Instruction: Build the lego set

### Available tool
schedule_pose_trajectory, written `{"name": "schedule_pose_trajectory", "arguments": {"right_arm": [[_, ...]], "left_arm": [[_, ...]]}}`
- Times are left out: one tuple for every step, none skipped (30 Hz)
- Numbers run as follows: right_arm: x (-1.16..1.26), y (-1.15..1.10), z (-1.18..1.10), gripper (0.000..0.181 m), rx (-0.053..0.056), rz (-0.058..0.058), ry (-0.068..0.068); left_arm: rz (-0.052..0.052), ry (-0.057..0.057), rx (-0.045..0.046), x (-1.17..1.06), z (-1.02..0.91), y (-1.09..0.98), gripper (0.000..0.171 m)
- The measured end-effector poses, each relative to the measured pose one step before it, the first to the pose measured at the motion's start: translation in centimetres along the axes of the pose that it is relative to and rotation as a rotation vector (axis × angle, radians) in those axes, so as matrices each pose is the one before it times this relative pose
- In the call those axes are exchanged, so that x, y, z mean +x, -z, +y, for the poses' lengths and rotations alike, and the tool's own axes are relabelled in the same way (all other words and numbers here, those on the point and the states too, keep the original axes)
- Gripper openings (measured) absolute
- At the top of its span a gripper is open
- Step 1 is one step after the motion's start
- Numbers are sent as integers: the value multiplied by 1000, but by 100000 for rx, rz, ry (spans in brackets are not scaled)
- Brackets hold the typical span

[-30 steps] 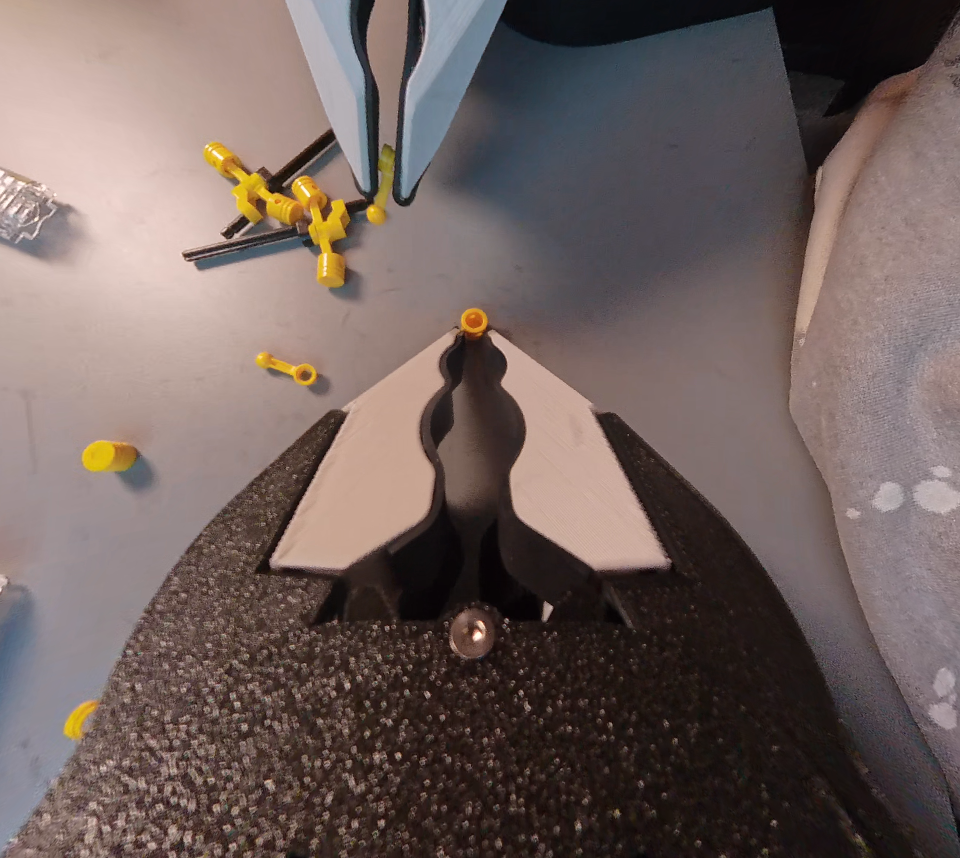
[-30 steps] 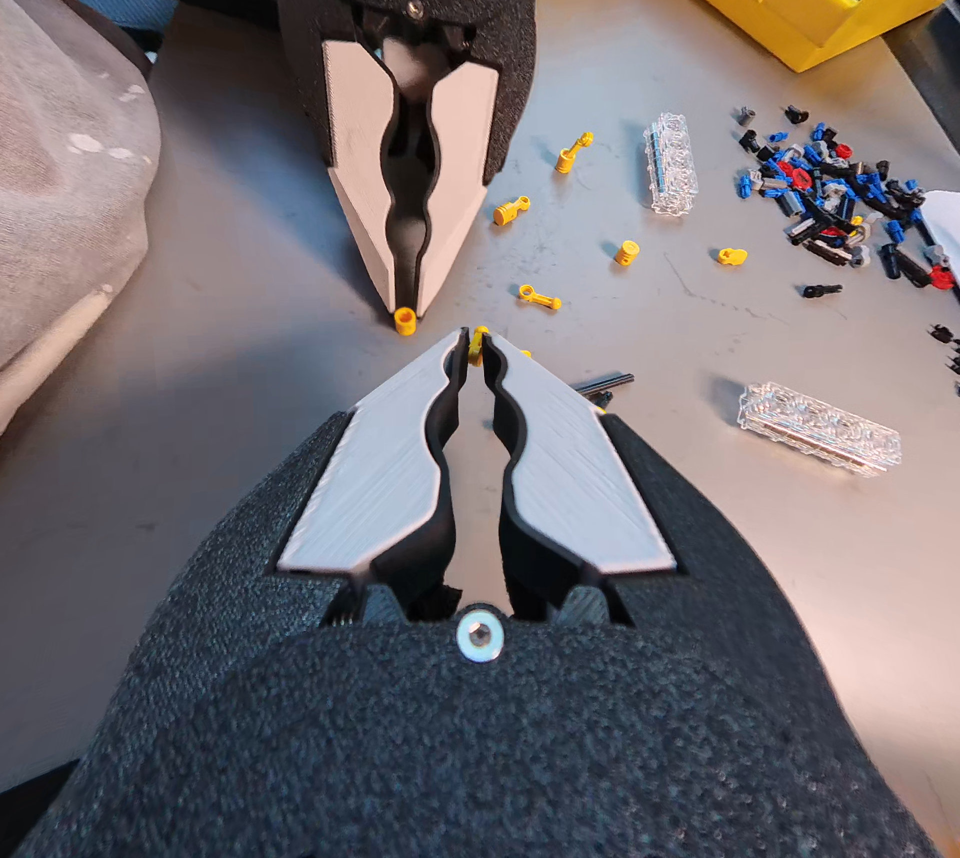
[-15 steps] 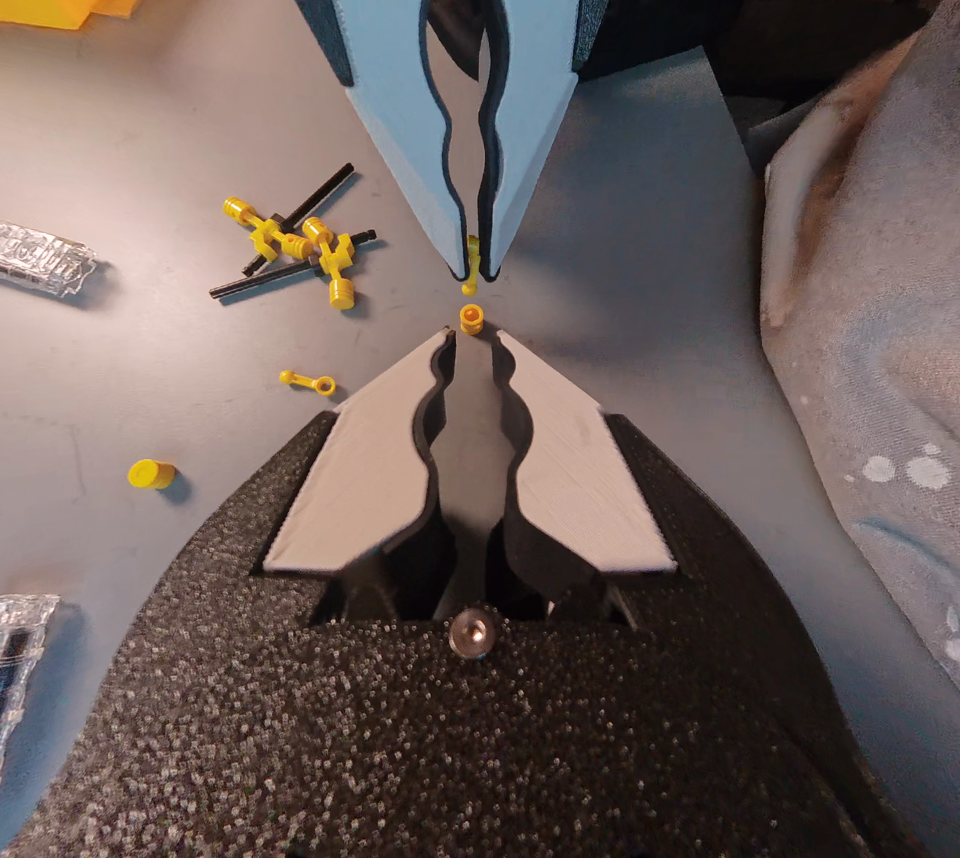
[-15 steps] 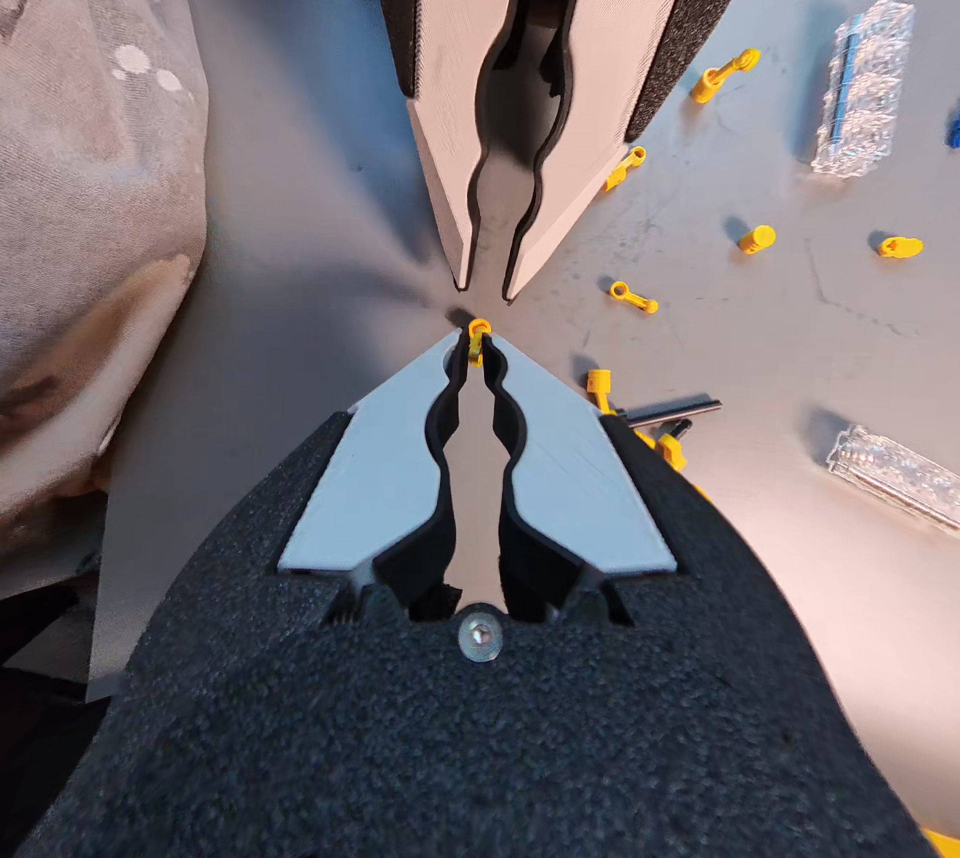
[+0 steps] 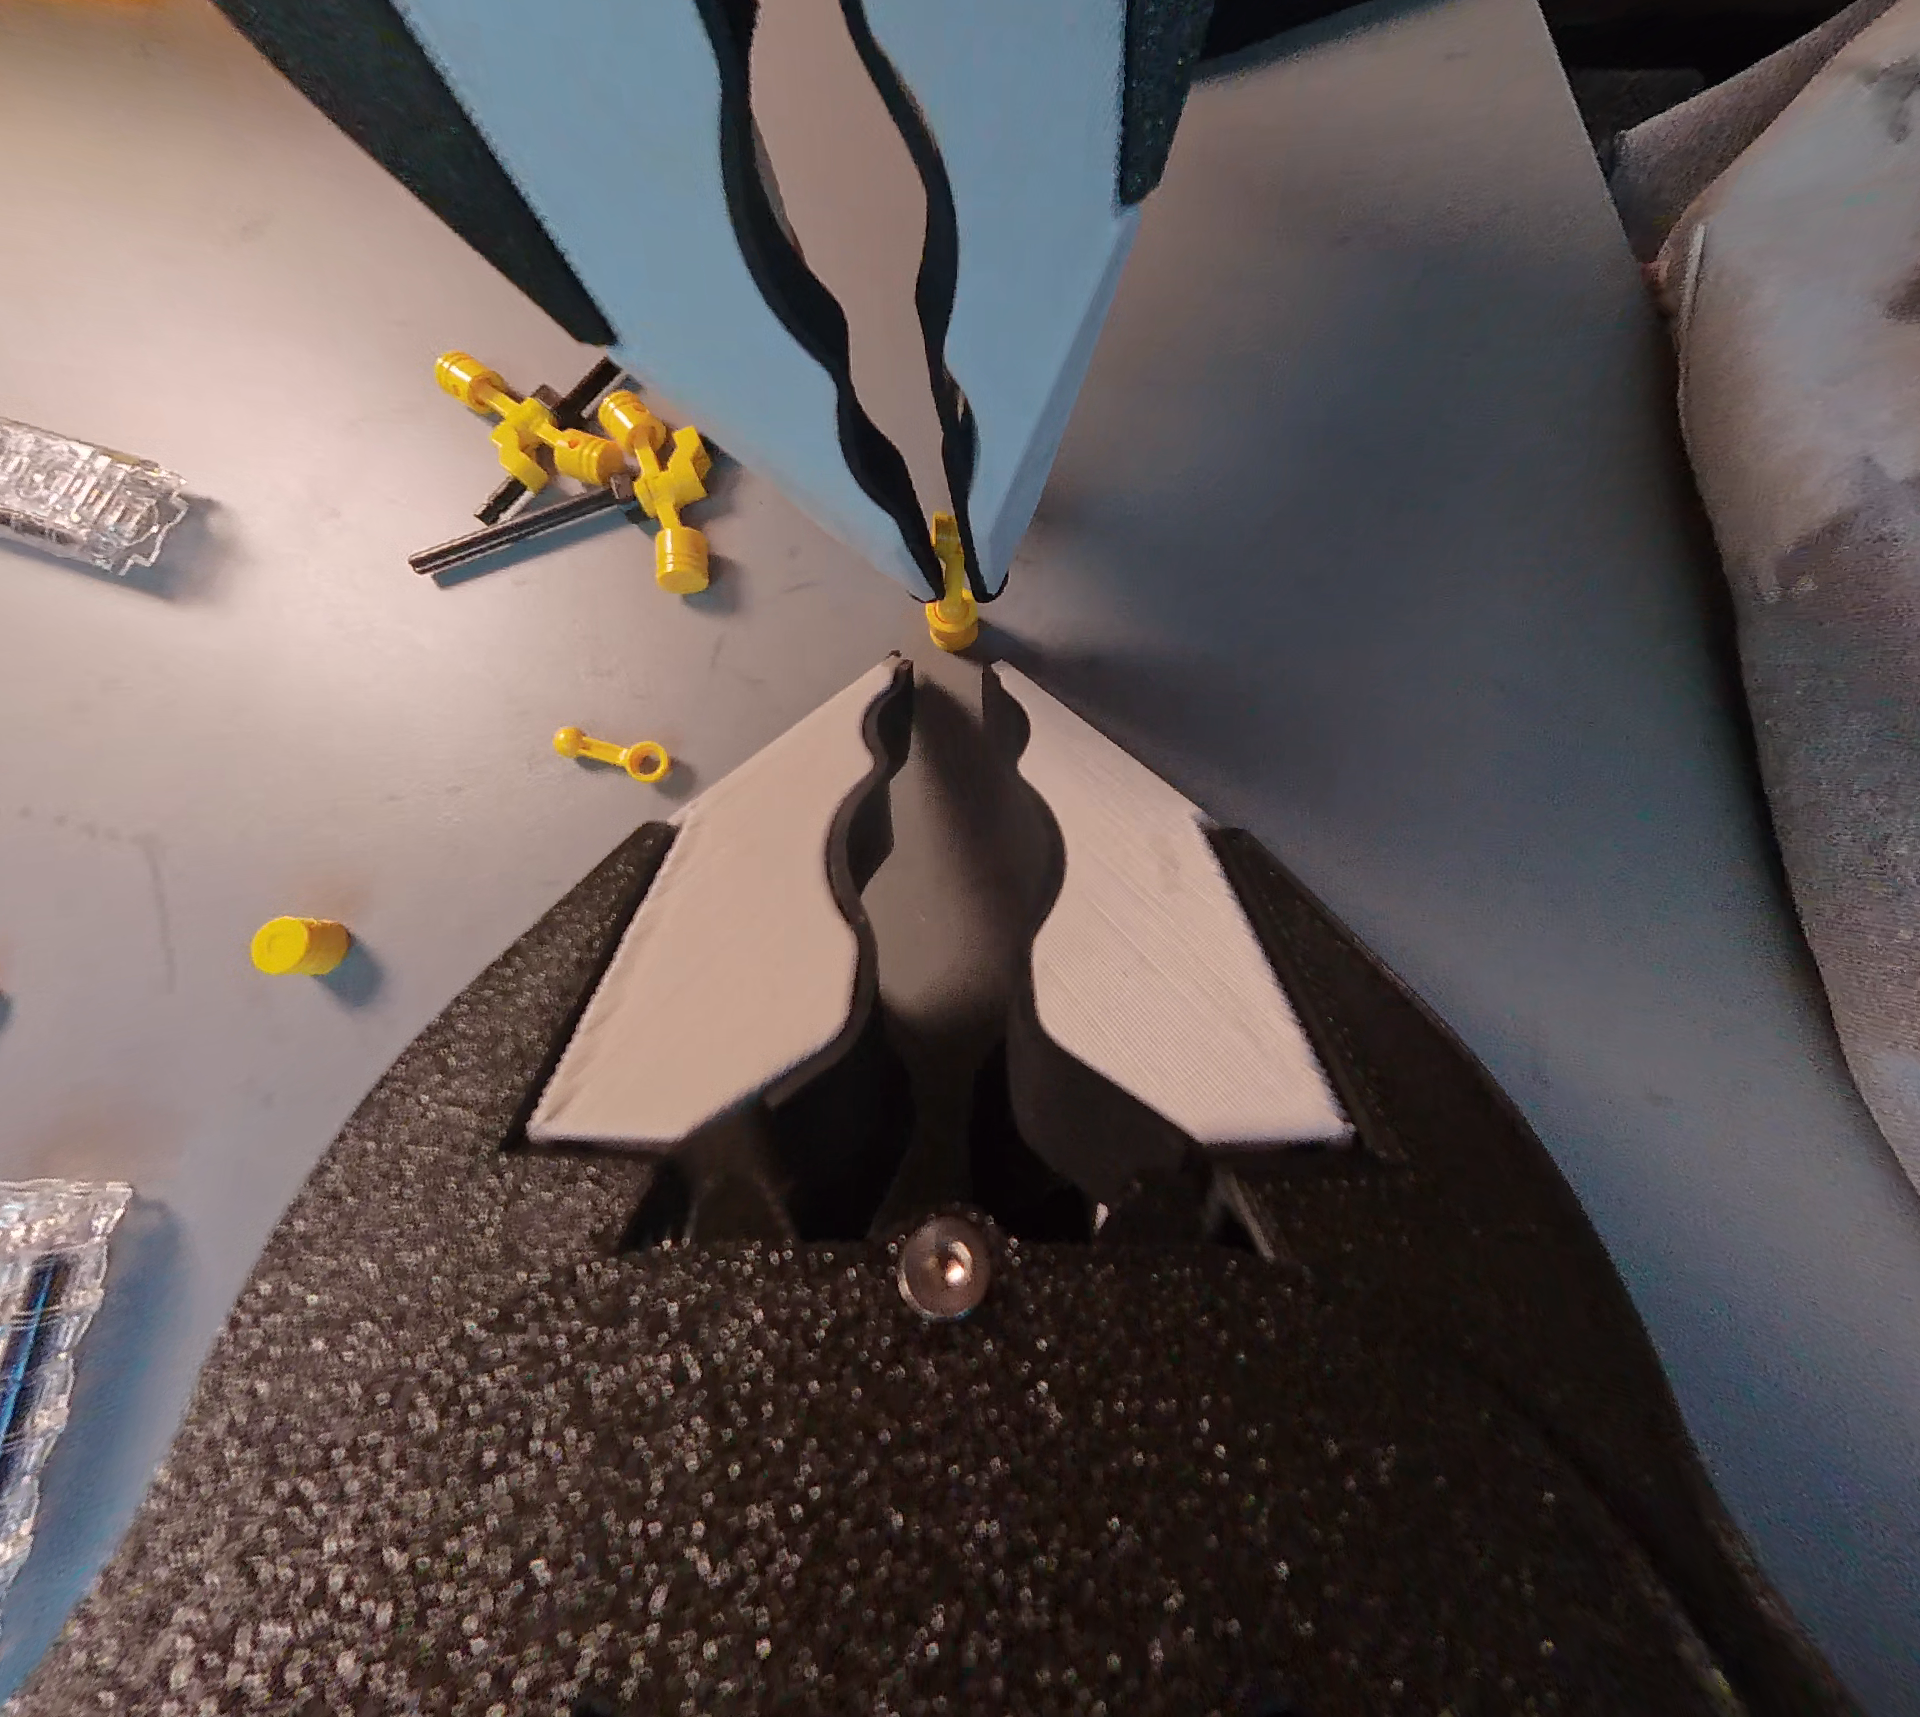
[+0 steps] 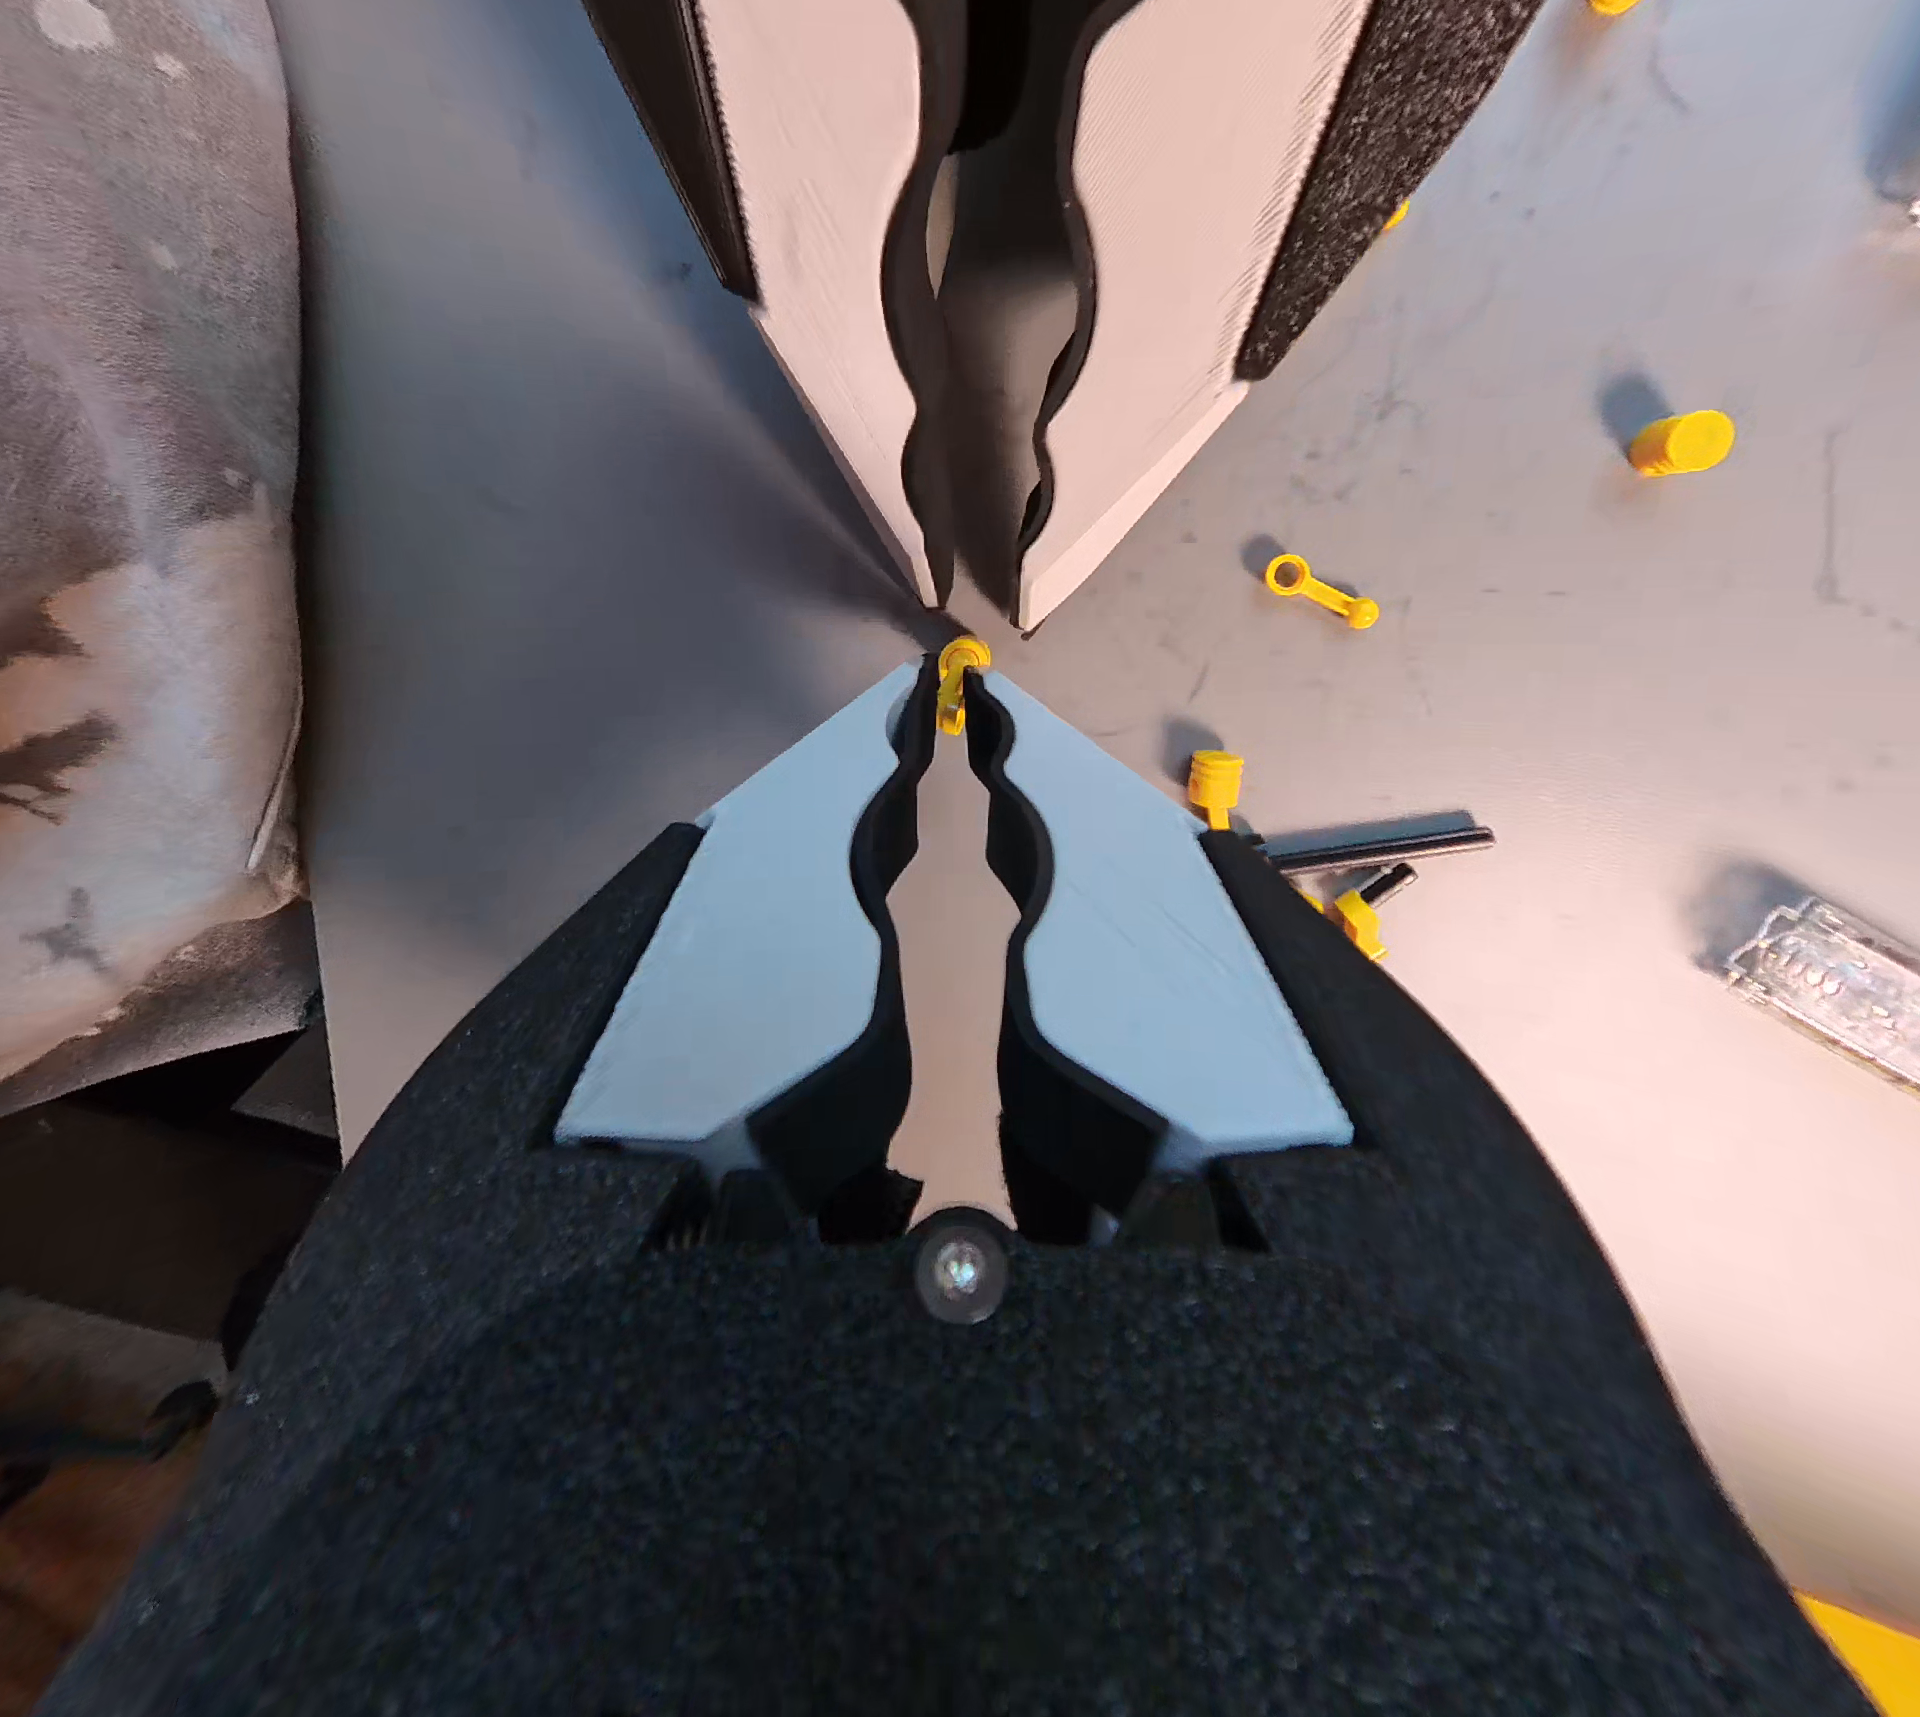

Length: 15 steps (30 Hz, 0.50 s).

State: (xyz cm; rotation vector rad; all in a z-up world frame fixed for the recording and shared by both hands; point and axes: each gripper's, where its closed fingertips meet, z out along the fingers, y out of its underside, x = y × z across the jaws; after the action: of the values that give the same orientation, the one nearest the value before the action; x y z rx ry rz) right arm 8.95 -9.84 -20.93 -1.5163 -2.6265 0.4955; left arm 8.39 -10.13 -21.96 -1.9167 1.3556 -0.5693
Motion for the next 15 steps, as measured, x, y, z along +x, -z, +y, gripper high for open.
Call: {"name": "schedule_pose_trajectory", "arguments": {"right_arm": [[9,-18,21,4,-1125,-257,-623],[29,-18,24,4,-1123,-318,-1168],[119,-54,8,4,-930,162,-1317],[80,-132,78,4,-1307,-171,-1422],[25,-63,-65,4,109,-556,-885],[28,-18,-2,4,-152,-1113,-2509],[16,-3,22,4,-230,-1280,-2348],[20,14,-3,4,-27,-822,-959],[44,28,13,4,-80,-262,290],[22,22,-8,4,-80,-218,-106],[-3,13,-41,4,174,-217,-243],[1,23,-33,4,373,23,-193],[8,45,-96,4,1014,23,-613],[1,66,-117,4,1440,-69,-1041],[-10,55,20,4,710,-145,-1123]], "left_arm": [[-86,-438,-117,18,-11,-65,13],[-8,-441,146,35,-56,-31,12],[1,-381,-93,37,0,-50,11],[-241,-201,122,1,-21,-24,10],[-770,360,200,-131,4,19,8],[-272,618,8,-113,16,24,7],[124,295,-193,-17,23,-11,7],[-306,-130,-141,-36,10,-31,7],[-432,-171,-3,-37,-6,-4,7],[-313,-165,-18,-20,3,-10,6],[-142,-113,0,-6,-2,-1,6],[-87,-56,5,-7,1,3,6],[-116,-64,7,1,-11,5,6],[-439,5,47,-55,2,7,6],[-973,130,220,-131,-33,29,5]]}}
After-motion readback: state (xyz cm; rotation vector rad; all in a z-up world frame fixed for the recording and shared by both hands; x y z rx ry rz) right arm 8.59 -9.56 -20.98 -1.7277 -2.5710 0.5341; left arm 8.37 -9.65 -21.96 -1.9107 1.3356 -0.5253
